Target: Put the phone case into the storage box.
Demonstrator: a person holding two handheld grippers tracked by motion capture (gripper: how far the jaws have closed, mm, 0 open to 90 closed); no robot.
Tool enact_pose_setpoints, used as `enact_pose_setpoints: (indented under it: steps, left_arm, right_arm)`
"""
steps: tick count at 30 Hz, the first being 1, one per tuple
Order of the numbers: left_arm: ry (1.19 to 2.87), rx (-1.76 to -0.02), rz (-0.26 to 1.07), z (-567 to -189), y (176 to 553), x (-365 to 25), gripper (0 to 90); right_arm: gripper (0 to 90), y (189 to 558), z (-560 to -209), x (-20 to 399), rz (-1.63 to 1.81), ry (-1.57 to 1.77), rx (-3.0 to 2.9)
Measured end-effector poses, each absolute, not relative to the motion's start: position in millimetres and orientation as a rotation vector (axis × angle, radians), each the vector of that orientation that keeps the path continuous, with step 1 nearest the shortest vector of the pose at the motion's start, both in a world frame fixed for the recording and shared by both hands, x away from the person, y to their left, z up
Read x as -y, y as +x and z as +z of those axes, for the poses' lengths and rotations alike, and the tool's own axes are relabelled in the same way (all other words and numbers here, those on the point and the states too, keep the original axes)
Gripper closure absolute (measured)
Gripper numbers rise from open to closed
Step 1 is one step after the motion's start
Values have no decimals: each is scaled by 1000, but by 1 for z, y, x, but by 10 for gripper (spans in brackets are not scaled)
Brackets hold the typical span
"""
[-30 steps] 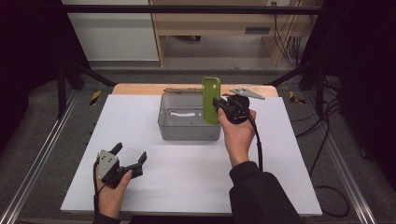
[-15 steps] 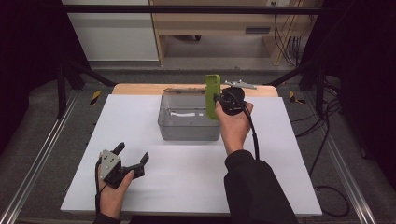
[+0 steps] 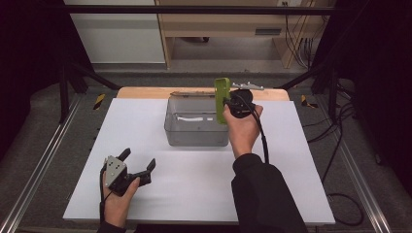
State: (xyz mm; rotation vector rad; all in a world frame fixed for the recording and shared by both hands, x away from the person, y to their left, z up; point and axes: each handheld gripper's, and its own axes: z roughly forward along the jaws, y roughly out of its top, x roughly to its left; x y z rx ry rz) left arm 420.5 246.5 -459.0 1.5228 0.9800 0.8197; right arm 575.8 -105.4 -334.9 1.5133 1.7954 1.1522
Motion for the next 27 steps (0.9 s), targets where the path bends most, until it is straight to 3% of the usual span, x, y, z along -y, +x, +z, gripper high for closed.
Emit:
enact_pose_setpoints:
  steps: [27]
  left_arm:
    - [1549, -951, 806, -458, 420, -241, 29]
  right_arm:
    - [776, 588, -351, 93, 931, 1510, -1838]
